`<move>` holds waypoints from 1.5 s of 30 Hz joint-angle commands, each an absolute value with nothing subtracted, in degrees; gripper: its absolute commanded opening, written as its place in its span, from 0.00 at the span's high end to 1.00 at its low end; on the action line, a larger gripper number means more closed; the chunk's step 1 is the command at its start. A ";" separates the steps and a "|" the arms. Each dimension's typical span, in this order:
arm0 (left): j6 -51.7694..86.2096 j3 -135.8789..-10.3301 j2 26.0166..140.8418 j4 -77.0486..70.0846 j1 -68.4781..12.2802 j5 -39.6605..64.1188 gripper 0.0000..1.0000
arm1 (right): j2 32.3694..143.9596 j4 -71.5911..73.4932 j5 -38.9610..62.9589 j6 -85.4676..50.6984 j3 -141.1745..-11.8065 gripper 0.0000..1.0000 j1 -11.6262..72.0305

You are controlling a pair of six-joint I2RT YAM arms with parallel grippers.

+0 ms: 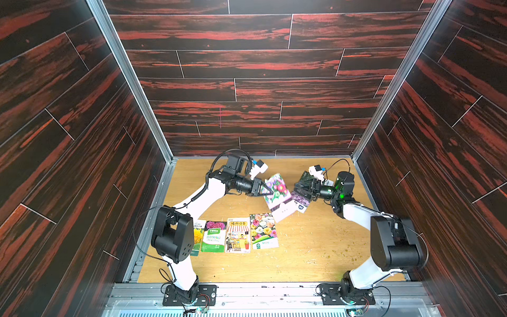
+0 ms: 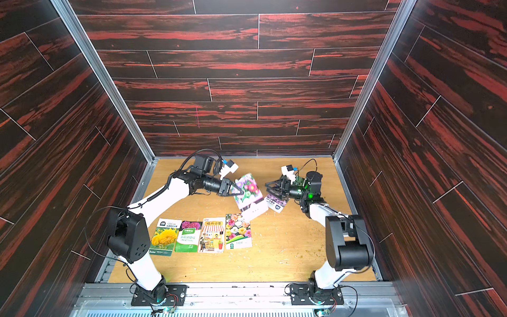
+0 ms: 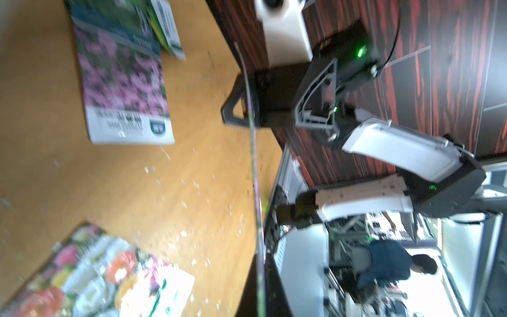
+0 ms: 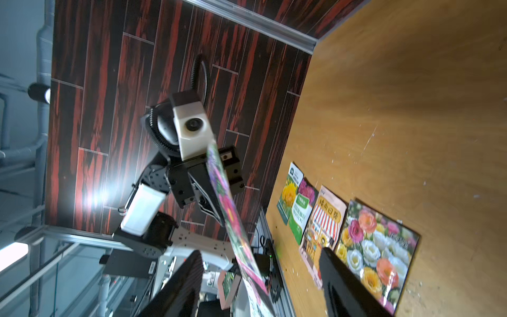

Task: Arrange the seed packets in a row
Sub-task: Place the seed packet at the center of the board.

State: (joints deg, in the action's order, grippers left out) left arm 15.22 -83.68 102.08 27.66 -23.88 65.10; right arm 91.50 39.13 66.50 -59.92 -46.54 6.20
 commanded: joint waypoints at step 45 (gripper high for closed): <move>24.80 -75.82 96.87 19.97 -22.15 27.69 0.15 | 88.46 2.89 33.18 -38.54 -38.52 1.00 17.54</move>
State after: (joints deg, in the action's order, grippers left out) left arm 24.08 -77.06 99.85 21.69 -22.13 29.54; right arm 87.31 1.08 34.04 -37.41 -39.72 18.13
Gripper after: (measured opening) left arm 0.851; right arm 0.048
